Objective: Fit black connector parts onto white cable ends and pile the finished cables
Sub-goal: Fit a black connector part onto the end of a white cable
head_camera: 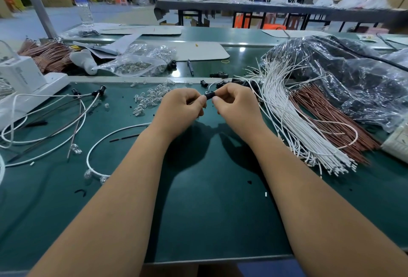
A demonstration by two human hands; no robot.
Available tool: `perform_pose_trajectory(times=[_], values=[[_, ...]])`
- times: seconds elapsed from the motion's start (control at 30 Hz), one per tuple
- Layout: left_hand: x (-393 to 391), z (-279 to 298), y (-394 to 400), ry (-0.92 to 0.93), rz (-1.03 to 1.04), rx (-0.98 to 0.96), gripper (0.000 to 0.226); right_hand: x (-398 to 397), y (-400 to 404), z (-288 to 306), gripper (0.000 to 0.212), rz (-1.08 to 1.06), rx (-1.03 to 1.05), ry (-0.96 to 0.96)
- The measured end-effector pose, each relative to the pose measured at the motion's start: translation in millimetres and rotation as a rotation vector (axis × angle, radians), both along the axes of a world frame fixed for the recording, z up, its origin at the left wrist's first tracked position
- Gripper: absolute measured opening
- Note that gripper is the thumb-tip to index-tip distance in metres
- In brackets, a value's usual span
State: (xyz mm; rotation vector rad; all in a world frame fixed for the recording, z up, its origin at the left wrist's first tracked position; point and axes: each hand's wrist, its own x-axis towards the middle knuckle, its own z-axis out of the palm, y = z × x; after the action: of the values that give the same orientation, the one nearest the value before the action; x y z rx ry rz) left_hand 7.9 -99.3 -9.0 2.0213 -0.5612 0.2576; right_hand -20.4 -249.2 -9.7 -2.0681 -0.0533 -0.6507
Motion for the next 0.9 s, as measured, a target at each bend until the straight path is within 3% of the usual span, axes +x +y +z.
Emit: perform_pose_trajectory(times=[0.33, 0.7, 0.83, 0.9], values=[[3, 0, 1, -0.009, 0.042, 0.021, 0.015, 1, 0, -2, 0.011, -0.014, -0.063, -0.066], [6, 3, 6, 0.086, -0.070, 0.038, 0.014, 3, 1, -4, 0.010, 0.004, -0.066, -0.036], [6, 1, 2, 0.022, 0.058, 0.000, 0.010, 4, -2, -3, 0.003, -0.013, -0.050, -0.015], [11, 0, 5, 0.005, 0.157, -0.028, 0.013, 4, -3, -4, 0.013, 0.013, -0.127, 0.005]])
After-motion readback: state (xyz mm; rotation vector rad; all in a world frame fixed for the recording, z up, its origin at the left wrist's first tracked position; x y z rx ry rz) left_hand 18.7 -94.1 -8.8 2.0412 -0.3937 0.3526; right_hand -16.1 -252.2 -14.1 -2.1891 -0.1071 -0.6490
